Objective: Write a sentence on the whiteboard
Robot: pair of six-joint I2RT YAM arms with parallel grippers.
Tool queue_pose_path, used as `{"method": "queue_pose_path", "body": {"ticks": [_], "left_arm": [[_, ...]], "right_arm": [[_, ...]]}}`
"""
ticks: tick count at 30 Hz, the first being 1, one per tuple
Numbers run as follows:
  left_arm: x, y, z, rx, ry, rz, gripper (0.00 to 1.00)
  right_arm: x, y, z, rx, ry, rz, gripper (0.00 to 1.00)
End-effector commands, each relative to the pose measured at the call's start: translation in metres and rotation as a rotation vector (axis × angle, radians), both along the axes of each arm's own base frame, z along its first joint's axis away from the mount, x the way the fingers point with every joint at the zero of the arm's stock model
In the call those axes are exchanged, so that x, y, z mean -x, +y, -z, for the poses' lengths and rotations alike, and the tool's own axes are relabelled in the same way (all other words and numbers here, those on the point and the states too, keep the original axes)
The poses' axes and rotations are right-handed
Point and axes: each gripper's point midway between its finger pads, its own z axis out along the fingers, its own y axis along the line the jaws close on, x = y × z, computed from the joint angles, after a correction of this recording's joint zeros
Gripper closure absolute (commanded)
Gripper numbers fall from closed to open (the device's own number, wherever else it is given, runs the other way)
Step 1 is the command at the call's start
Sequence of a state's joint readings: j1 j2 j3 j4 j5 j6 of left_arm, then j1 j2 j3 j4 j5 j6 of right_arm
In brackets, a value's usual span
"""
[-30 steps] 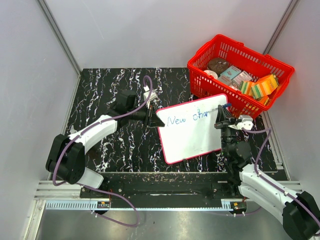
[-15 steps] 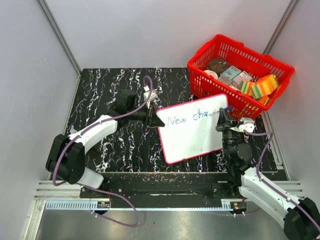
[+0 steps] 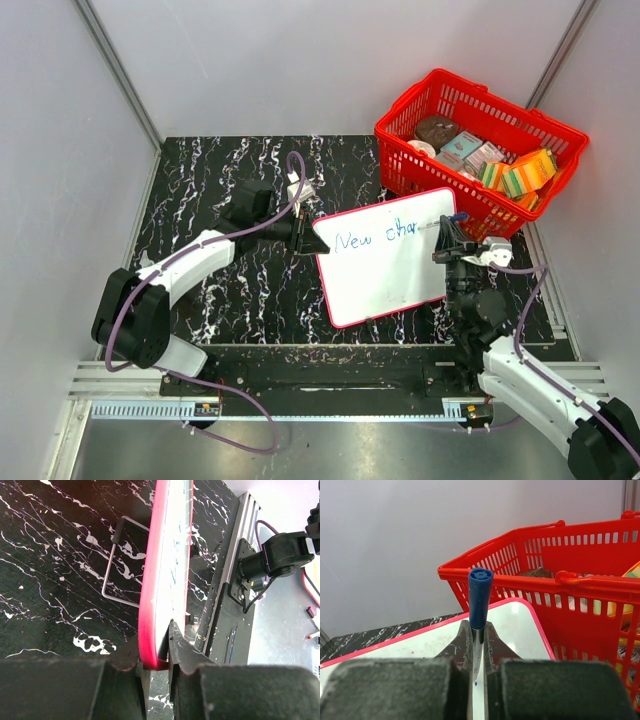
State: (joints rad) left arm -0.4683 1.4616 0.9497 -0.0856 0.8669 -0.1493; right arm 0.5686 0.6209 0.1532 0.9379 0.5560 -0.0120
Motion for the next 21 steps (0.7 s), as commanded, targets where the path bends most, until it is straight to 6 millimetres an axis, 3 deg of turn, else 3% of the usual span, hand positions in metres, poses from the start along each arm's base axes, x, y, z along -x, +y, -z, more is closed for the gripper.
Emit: {"method": "queue_pose_path", "body": {"ticks": [1,12,21], "left_arm": [[-0.01,0.027,0.069,-0.271,-0.096,-0.034,1.0],[-0.009,0.026,0.068,-0.271,-0.095,-0.033,1.0],[-0.008,0.026,0.07,-0.275,-0.093,-0.029,1.0]], "right_arm": [[-0.003,0.004,-0.02,-0.017,-0.052,-0.012,1.0],[-0.004,0.009,-0.034,-0.02,-0.091,-0.029,1.0],[-0.016,0.008,-0.021,-0.007,-0.053,0.016,1.0]]}}
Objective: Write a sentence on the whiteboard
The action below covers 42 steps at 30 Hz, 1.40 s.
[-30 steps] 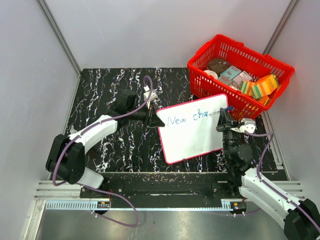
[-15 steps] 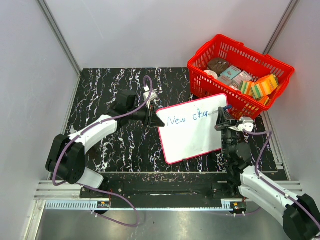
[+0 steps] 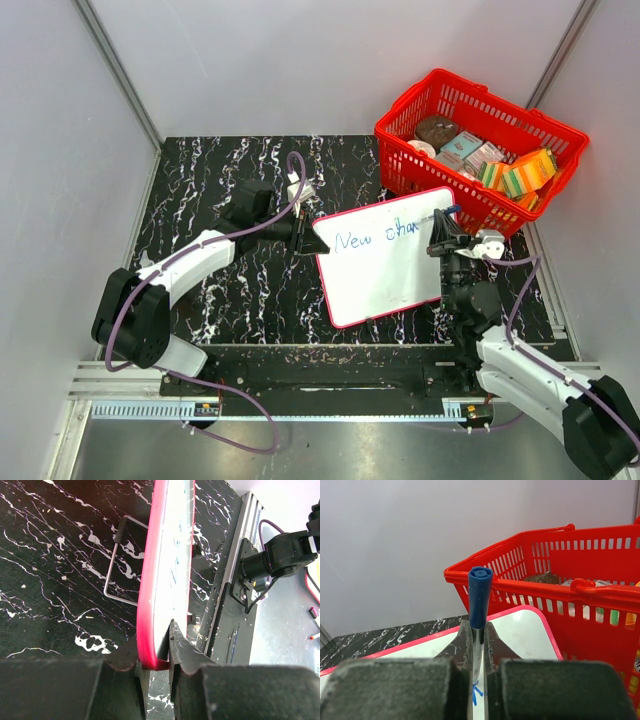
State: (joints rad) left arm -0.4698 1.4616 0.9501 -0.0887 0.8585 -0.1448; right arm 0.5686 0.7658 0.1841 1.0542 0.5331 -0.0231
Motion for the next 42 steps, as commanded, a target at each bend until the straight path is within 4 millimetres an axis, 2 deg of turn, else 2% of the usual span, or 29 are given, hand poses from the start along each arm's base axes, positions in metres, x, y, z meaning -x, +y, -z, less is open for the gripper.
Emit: {"method": "queue_pose_path", "body": {"ticks": [1,16,28,42], "left_arm": [[-0.007,0.025,0.068,-0.268,-0.09,-0.024,1.0],[-0.008,0.026,0.067,-0.272,-0.09,-0.027,1.0],[-0.008,0.027,0.068,-0.276,-0.092,-0.031,1.0],[-0.009,0.026,0.067,-0.277,-0.094,-0.033,1.0]], "right_arm": [[-0.003,-0.005,-0.017,-0.028,-0.045,0.037,1.0],[0.002,-0.016,-0.008,-0.029,-0.017,0.075,1.0],[0.005,-0.019,0.013,-0.031,0.045,0.079,1.0],[0.008,-0.02,0.027,-0.048,0.081,0.064,1.0]]}}
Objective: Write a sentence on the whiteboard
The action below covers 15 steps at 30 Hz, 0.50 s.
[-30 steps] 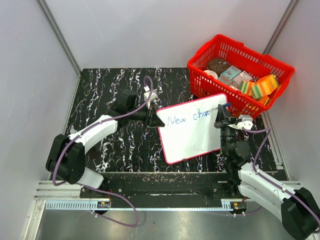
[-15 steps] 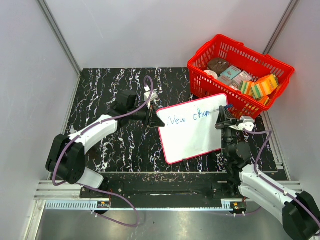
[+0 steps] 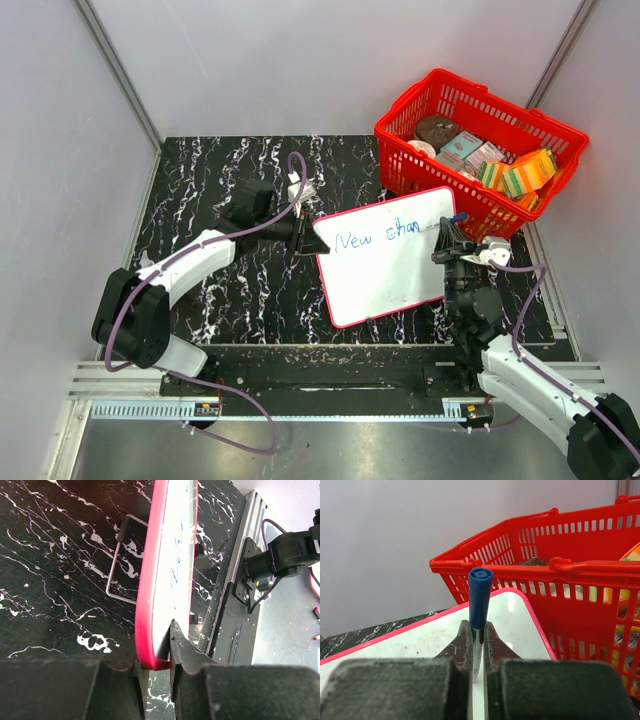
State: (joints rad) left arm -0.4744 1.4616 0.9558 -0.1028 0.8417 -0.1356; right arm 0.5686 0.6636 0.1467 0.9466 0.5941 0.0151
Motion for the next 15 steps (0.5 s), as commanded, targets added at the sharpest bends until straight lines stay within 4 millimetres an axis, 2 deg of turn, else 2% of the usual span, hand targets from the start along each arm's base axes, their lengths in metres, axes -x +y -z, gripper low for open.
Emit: {"method": "queue_pose_path", "body": {"ticks": [1,9,15], "left_arm": [[-0.007,0.027,0.067,-0.265,-0.087,-0.026,1.0],[-0.007,0.027,0.067,-0.269,-0.087,-0.03,1.0],[-0.008,0.026,0.066,-0.267,-0.092,-0.03,1.0]], "right_arm": [[0.001,-0.006,0.009,-0.016,0.027,0.026,1.0],[0.014,-0.011,-0.031,-0.047,-0.076,0.008,1.0],[0.013,-0.016,-0.039,-0.015,-0.088,0.05,1.0]]}}
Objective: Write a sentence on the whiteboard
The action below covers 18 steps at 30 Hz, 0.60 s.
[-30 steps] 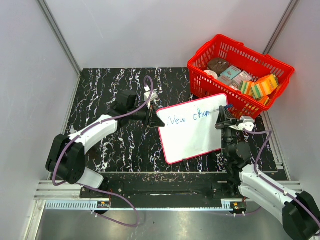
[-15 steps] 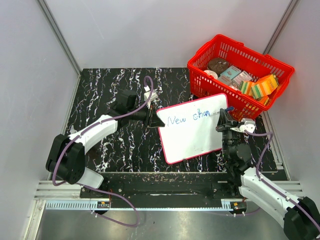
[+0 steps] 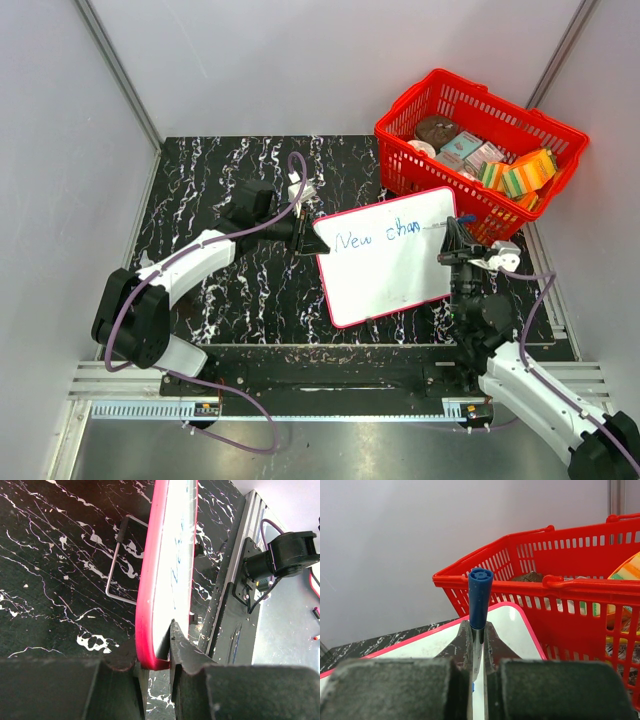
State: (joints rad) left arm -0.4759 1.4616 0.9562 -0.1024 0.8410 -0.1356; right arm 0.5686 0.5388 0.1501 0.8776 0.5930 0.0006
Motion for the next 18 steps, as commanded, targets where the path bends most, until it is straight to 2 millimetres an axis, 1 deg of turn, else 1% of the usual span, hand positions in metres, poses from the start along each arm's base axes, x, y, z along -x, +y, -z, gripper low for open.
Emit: {"method": "queue_pose_path", "body": {"ticks": [1,8,18], "left_arm": [[-0.008,0.027,0.066,-0.268,-0.089,-0.032,1.0],[-0.007,0.028,0.068,-0.274,-0.093,-0.031,1.0],[-0.007,0.027,0.068,-0.275,-0.092,-0.027,1.0]], "right_arm": [[-0.002,-0.007,-0.021,0.004,-0.037,0.052,1.0],[-0.008,-0.01,-0.026,0.029,-0.05,0.101,1.0],[-0.008,-0.004,-0.036,0.029,-0.085,0.071,1.0]]}}
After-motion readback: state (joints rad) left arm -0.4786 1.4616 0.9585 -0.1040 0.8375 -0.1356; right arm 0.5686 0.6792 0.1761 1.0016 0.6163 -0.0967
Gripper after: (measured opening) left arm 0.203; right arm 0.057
